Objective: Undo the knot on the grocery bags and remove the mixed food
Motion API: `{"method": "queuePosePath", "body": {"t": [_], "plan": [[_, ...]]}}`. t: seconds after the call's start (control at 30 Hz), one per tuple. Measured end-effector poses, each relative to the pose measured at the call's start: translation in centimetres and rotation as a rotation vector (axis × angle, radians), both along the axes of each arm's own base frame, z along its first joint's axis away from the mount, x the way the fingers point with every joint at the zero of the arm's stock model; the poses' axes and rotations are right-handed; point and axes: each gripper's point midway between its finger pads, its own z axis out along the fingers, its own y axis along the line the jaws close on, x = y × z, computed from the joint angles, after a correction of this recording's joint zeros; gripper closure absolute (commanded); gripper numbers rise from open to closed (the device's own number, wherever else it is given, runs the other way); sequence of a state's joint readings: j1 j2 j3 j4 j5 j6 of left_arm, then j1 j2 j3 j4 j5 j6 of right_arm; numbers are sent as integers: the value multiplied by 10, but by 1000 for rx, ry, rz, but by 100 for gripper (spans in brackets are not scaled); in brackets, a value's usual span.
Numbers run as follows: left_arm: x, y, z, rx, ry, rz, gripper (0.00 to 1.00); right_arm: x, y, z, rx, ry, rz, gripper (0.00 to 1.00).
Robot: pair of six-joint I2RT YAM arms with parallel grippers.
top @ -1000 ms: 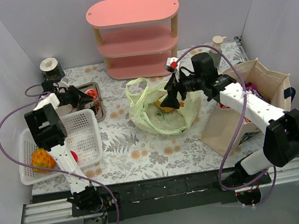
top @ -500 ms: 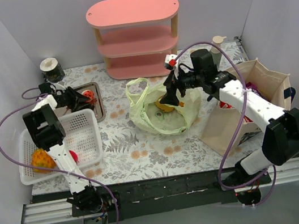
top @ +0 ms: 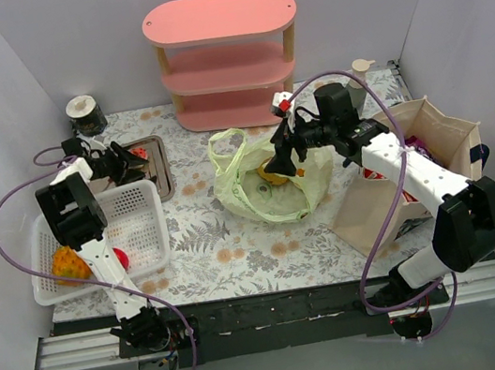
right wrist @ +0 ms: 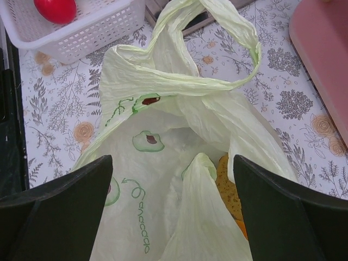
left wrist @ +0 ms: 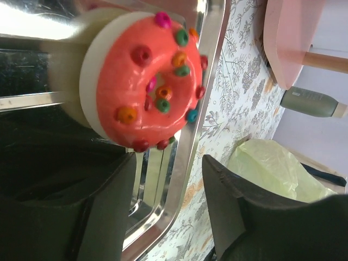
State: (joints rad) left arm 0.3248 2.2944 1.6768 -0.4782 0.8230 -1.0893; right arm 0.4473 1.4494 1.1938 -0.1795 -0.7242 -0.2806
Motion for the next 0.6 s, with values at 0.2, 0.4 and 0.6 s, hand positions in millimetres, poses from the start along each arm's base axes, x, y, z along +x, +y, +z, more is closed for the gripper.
{"method": "queuePosePath", "body": {"t": [0.2,0.4,0.6], "plan": [[-5,-1,7,3,-6,-2,44,0,-3,-10,-22,-1,-14,7],[-18,-8,43,7,-62,-25,40,0,-4,-16,-95,-115,25,26],[-18,-21,114,25,-238,-83,38,-29,18,-26,-174,-268,217,34]]}}
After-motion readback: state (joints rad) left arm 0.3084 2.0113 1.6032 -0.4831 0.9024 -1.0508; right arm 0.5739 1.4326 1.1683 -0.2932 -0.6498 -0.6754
